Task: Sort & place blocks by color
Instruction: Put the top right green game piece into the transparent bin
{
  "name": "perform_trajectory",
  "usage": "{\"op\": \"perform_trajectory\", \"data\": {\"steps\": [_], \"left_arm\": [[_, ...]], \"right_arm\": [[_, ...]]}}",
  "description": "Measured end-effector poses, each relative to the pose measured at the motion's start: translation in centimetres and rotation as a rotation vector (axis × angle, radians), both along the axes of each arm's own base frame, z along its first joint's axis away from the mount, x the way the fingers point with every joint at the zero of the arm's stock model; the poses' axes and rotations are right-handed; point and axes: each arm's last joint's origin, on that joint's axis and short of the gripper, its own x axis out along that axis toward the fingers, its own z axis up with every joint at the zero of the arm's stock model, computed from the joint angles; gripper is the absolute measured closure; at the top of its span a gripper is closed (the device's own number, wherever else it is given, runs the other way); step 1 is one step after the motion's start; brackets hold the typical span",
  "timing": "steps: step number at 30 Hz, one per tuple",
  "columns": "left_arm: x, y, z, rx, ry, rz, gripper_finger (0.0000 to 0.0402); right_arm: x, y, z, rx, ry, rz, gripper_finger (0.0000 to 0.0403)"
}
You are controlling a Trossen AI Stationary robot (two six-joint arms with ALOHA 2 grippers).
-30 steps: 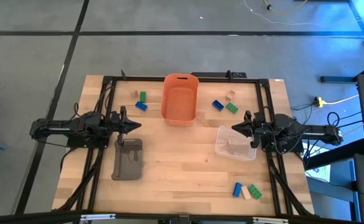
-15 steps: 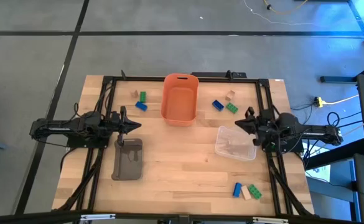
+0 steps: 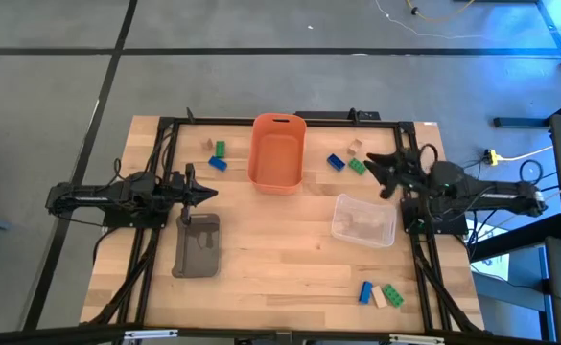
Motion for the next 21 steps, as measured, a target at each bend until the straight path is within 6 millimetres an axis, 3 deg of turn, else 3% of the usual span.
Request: {"op": "perform_trajectory", "data": {"steps": [4,9,15,21], "left_arm": [[0.0,0.0,0.0,0.000,-0.001,0.000,0.0401],[0.0,0.0,0.0,0.000,0.000,0.000,0.0401],[0.0,0.0,0.0,0.000,0.000,0.000,0.0401],[0.0,0.0,0.0,0.000,-0.001,0.000,0.0401]], "right_arm": [[0.7,-0.6,0.5,0.154,0.318,-0.128,0.0153],[2.0,-1.5,-1.0,0.300,0.584,-0.225,0.0120],[3.3,-3.0,-5.0,0.417,0.770,-0.301,0.0115],[4.7,-5.7,-7.1,0.418,0.816,-0.260,0.0115]]}}
